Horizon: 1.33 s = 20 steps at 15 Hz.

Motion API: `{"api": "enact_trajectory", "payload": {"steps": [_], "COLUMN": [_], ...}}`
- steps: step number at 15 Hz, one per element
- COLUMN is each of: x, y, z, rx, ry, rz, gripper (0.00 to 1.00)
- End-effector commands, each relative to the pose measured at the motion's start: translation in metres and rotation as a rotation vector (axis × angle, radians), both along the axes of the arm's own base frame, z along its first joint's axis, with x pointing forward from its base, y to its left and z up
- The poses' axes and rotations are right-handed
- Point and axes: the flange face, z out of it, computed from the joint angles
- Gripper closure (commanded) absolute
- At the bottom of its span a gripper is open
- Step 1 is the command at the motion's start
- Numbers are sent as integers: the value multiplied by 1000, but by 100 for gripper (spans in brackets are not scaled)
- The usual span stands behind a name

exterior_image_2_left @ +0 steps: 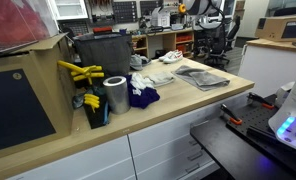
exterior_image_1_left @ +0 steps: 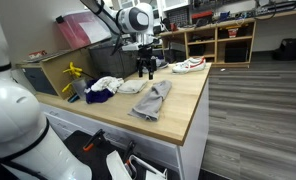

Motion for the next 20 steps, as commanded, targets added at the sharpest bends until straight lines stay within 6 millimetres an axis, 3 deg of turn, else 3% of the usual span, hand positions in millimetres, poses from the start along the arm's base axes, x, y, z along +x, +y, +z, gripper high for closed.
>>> {"api": "enact_trajectory", "payload": {"steps": [1,6,12,20], "x": [-43,-85,-115,-130], "y": [-2,-8,-8,33], "z": [-25,-60,-97,-120], "rx": [-19,-29,-38,-12], "ry": [58,118,72,-35], "rz": [40,47,10,21], "gripper": [0,0,0,0]}}
